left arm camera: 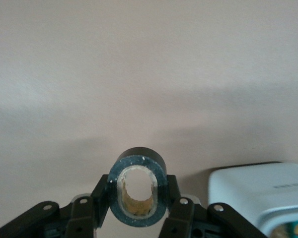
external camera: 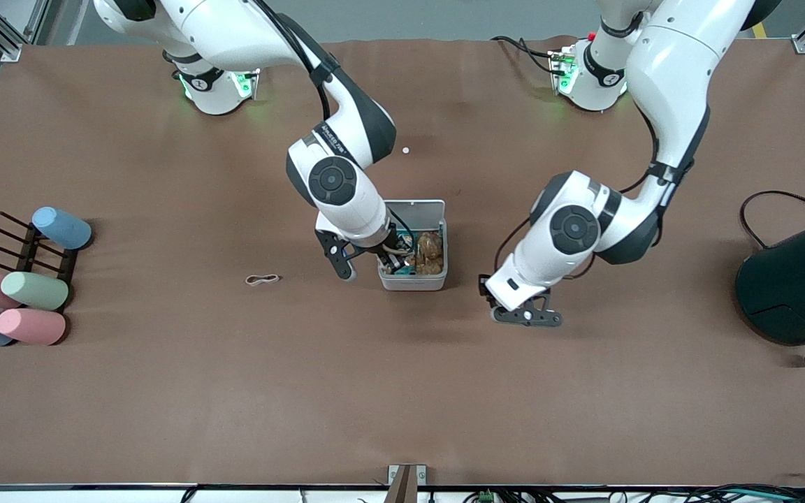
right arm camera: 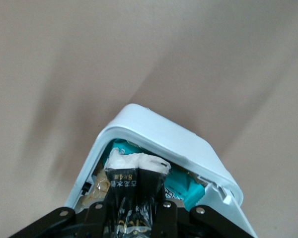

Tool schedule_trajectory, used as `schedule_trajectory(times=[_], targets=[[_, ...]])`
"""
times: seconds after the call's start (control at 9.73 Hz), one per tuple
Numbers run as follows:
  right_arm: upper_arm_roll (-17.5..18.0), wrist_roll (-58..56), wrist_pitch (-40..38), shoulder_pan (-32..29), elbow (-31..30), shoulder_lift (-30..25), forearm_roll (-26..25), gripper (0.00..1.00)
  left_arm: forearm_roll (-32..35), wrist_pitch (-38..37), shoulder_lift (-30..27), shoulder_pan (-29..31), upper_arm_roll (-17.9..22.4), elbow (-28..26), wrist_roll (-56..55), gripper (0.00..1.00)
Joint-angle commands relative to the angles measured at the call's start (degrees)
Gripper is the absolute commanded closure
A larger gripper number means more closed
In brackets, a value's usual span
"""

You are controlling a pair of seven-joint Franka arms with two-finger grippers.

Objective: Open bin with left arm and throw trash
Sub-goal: 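Lower the tape and packet over the open bin and release both grippers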

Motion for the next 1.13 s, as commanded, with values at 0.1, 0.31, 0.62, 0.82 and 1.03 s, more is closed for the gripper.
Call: schedule_trajectory(times=[0.1,0.31,0.62,0.82,1.03], targets=[[-0.6,3.24,2.41,0.71,1.32,1.16,1.27,0.61,-0.25,-0.95,-1.37,0.2,-3.47,-1.04,-6.6,0.98],[-0.6,3.15,2.07,0.88,1.32,1.08,0.74,0.26,0.11,-1.13,-1.28,-1.37,-3.92,-0.95,-9.07,0.98],[-0.6,2.98,1.98,0.79,1.32,0.9,0.83,0.25,0.28,-1.13,-1.11,-3.57,-3.92,-0.86,-12.59,0.98],[-0.69,2.63,0.15,-0.78,1.32,0.2,1.27,0.27,0.28,-1.13,-0.76,-4.97,-3.92,0.36,-15.13,0.98],[-0.69,1.05,-6.86,-4.81,1.41,-2.51,1.27,0.29,0.28,-1.13,-0.67,-6.47,-3.92,0.72,-17.16,0.98]])
